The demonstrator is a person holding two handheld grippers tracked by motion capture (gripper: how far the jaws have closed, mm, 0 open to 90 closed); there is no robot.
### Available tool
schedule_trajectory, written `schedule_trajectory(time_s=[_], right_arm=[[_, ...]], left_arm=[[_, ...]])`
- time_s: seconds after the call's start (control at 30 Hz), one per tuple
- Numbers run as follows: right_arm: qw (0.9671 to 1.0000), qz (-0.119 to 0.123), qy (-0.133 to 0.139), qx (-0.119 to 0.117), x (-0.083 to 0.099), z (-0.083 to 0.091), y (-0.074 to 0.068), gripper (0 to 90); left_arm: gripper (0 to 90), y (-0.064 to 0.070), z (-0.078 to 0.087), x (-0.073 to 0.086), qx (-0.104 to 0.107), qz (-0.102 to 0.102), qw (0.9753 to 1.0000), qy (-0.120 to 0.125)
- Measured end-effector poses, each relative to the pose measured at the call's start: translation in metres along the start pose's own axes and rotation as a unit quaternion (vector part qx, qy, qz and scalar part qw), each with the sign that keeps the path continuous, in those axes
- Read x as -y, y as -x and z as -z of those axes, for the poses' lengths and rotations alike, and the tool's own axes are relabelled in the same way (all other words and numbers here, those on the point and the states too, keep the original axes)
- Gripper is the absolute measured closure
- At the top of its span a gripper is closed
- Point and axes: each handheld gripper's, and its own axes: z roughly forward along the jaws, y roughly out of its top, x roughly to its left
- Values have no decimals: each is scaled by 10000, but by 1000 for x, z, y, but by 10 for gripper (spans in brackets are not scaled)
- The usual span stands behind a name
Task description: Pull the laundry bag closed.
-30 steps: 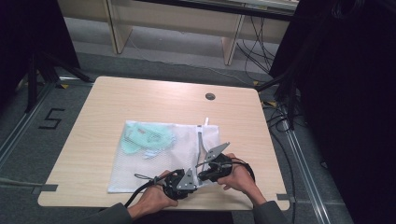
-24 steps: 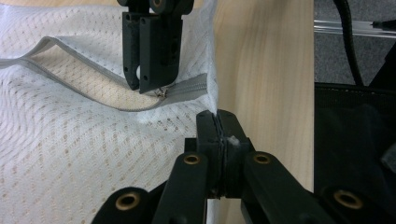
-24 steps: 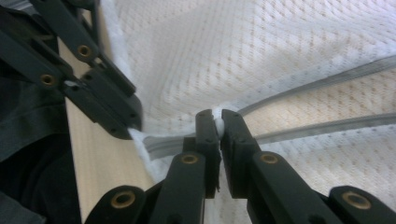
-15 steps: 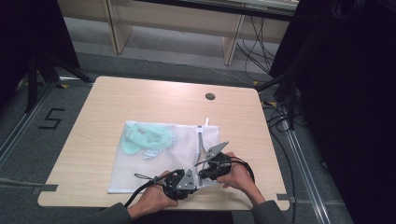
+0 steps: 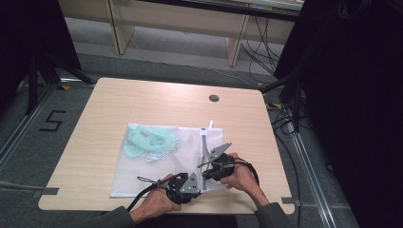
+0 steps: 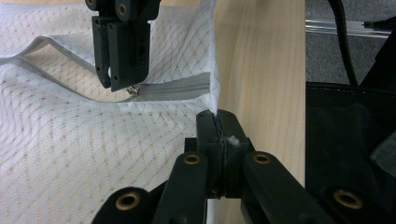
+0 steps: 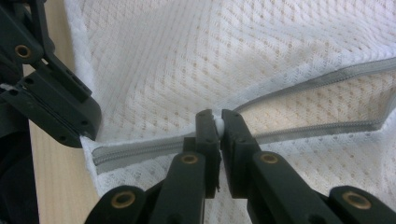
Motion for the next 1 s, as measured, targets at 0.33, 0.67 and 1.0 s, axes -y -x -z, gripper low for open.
schedule_trajectory(time_s=[0.33, 0.67, 1.0], right_arm=[[9999, 48, -6, 123, -2, -2, 8, 866], [9998, 25, 9, 192, -5, -3, 16, 866], [9997, 51, -19, 235, -8, -4, 21, 866]], left_arm=[[889, 1, 0, 0, 20, 32, 10000, 23], [890, 1, 1, -1, 6, -4, 10000, 22], [890, 0, 1, 0, 23, 31, 10000, 62]])
